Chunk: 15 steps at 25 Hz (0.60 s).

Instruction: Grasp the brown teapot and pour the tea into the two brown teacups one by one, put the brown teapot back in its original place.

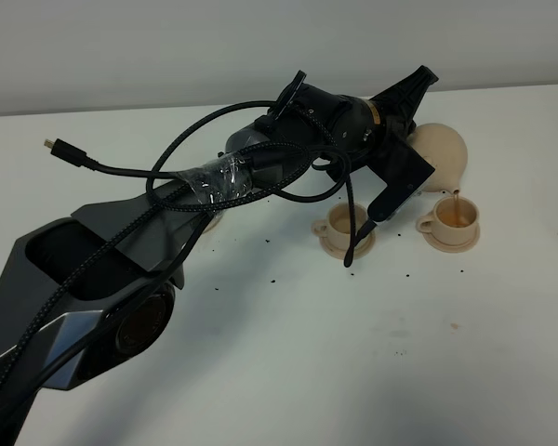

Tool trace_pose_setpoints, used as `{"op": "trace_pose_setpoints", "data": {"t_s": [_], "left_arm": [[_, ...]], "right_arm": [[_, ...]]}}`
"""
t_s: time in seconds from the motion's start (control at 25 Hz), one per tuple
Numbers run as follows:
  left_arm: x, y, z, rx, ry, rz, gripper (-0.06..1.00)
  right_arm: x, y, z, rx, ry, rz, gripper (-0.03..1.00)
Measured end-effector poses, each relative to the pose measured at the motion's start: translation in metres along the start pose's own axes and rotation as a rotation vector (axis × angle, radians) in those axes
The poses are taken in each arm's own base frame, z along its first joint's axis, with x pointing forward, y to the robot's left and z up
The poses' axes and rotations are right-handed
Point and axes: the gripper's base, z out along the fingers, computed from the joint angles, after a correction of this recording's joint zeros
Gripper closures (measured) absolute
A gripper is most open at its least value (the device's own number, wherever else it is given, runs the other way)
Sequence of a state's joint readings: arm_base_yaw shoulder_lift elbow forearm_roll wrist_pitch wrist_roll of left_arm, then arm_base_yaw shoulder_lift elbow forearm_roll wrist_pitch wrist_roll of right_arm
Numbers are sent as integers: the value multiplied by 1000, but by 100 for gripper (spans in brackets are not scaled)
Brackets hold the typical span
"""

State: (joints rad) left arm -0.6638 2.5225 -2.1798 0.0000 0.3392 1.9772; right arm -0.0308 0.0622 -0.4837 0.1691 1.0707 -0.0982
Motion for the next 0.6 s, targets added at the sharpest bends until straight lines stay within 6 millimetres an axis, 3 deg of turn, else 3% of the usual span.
{"op": "trace_pose_setpoints", "data": {"t_s": [0.6], "left_arm": [[1,1,0,-14,6,55,82]], "right_arm": [[0,0,0,-1,0,0,63]]}}
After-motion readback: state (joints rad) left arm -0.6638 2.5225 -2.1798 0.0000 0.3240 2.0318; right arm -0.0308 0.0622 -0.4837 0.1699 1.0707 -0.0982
